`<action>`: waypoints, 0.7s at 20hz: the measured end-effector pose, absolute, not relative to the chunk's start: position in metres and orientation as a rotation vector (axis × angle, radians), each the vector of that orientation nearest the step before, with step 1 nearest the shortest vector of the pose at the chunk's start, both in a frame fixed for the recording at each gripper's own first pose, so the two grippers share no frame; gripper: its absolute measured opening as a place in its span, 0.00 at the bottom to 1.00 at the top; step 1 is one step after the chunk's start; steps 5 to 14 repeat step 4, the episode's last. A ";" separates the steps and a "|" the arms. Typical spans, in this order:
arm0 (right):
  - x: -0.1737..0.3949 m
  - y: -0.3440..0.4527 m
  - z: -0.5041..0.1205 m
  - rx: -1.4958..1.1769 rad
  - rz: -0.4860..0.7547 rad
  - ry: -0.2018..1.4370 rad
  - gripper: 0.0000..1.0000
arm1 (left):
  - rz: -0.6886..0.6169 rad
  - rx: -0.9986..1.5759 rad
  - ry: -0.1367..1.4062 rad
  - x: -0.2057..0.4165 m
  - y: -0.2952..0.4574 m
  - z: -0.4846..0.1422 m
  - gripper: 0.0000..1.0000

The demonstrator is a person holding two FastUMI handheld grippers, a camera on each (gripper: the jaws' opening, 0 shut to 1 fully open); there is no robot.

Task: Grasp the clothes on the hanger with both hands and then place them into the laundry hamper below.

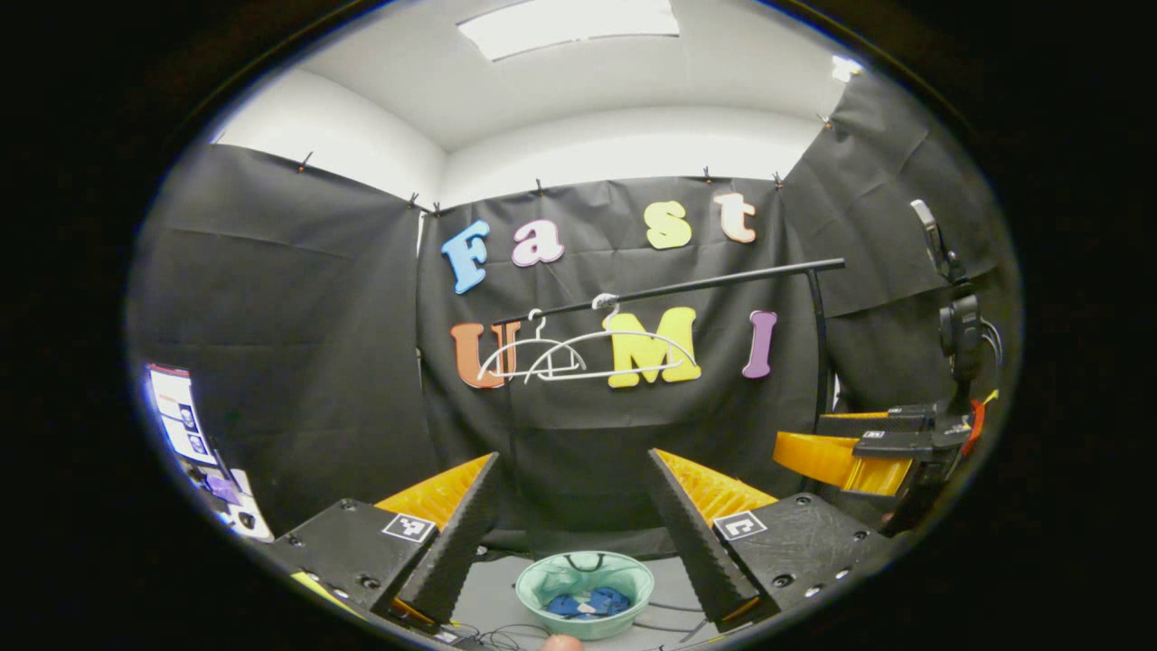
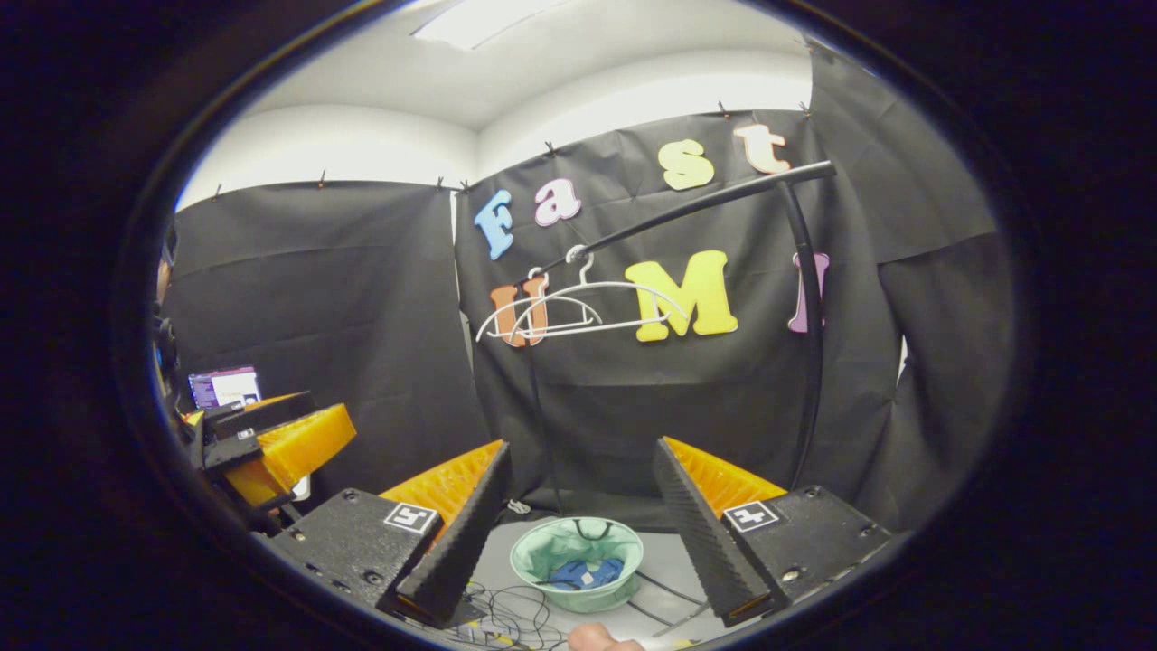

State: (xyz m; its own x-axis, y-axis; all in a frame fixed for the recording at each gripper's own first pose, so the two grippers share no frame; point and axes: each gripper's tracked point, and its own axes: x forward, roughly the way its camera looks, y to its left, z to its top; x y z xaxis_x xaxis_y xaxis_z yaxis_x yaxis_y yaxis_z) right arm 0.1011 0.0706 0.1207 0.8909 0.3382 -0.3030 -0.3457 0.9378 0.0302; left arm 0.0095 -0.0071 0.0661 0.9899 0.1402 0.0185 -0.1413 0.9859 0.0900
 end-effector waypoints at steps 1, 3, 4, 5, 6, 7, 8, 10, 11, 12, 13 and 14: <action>0.101 0.075 0.124 -0.024 0.359 0.292 0.99 | 0.145 0.094 -0.017 0.010 -0.006 0.066 1.00; 0.096 0.079 0.132 -0.030 0.364 0.253 1.00 | 0.147 0.092 -0.029 0.007 -0.007 0.071 1.00; 0.095 0.082 0.135 -0.037 0.363 0.241 0.99 | 0.144 0.090 -0.035 0.005 -0.009 0.073 1.00; 0.095 0.082 0.135 -0.037 0.363 0.241 0.99 | 0.144 0.090 -0.035 0.005 -0.009 0.073 1.00; 0.095 0.082 0.135 -0.037 0.363 0.241 0.99 | 0.144 0.090 -0.035 0.005 -0.009 0.073 1.00; 0.095 0.082 0.135 -0.037 0.363 0.241 0.99 | 0.144 0.090 -0.035 0.005 -0.009 0.073 1.00; 0.095 0.082 0.135 -0.037 0.363 0.241 0.99 | 0.144 0.090 -0.035 0.005 -0.009 0.073 1.00; 0.095 0.082 0.135 -0.037 0.363 0.241 0.99 | 0.144 0.090 -0.035 0.005 -0.009 0.073 1.00; 0.095 0.082 0.135 -0.037 0.363 0.241 0.99 | 0.144 0.090 -0.035 0.005 -0.009 0.073 1.00; 0.095 0.082 0.135 -0.037 0.363 0.241 0.99 | 0.144 0.090 -0.035 0.005 -0.009 0.073 1.00; 0.095 0.082 0.135 -0.037 0.363 0.241 0.99 | 0.144 0.090 -0.035 0.005 -0.009 0.073 1.00; 0.095 0.082 0.135 -0.037 0.363 0.241 0.99 | 0.144 0.090 -0.035 0.005 -0.009 0.073 1.00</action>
